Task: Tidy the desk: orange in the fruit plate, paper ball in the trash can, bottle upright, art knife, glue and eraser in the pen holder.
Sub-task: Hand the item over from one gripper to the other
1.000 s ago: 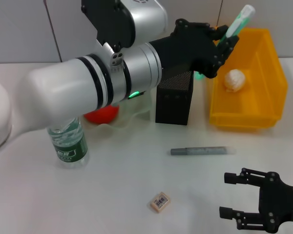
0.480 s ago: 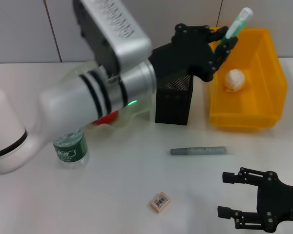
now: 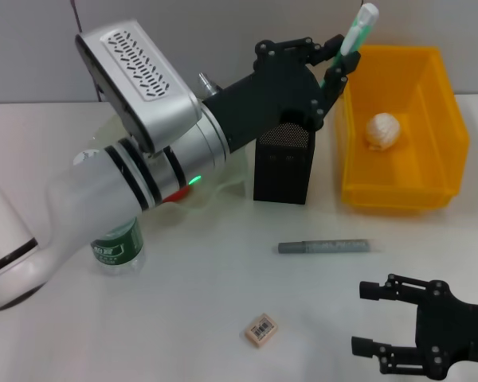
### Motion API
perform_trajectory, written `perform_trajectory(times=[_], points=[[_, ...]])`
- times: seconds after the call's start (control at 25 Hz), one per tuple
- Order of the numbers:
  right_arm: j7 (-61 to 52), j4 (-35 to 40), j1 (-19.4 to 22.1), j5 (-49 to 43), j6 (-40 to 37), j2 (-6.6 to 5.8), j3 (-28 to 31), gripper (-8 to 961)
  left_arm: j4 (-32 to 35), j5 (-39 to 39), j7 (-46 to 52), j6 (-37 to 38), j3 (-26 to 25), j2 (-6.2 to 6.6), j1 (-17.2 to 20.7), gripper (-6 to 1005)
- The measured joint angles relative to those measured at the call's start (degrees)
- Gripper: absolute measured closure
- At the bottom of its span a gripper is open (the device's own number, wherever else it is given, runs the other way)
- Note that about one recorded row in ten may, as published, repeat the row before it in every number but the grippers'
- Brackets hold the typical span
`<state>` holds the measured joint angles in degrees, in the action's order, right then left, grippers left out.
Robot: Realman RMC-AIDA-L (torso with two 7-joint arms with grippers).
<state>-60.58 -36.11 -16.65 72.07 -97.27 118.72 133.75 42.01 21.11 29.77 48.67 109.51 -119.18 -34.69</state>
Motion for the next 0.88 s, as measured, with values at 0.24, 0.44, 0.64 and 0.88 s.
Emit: perform_trajectory(times=[0.24, 0.44, 0.64, 0.88], points=[[0.0, 0.1, 0.6, 0.0, -2.4, -0.08, 8.3, 179, 0.3, -0.7, 4.4, 6.6, 1.0, 0.0, 2.2, 810], [2.3, 0.0, 1.7, 0.0, -6.4, 0.13, 20.5, 179, 0.0, -6.8, 12.1, 12.2, 1.1, 0.01, 5.2, 809], [0.2, -0.9, 2.1, -2.7, -11.9, -1.92, 21.4, 183, -0.3, -5.3, 18.3, 20.2, 1.2, 0.57, 7.8, 809], [-3.2, -1.2, 2.3, -3.2, -20.9, -6.28, 22.6, 184, -3.2, 2.2, 22.1, 28.2, -0.3, 0.84, 9.1, 809]])
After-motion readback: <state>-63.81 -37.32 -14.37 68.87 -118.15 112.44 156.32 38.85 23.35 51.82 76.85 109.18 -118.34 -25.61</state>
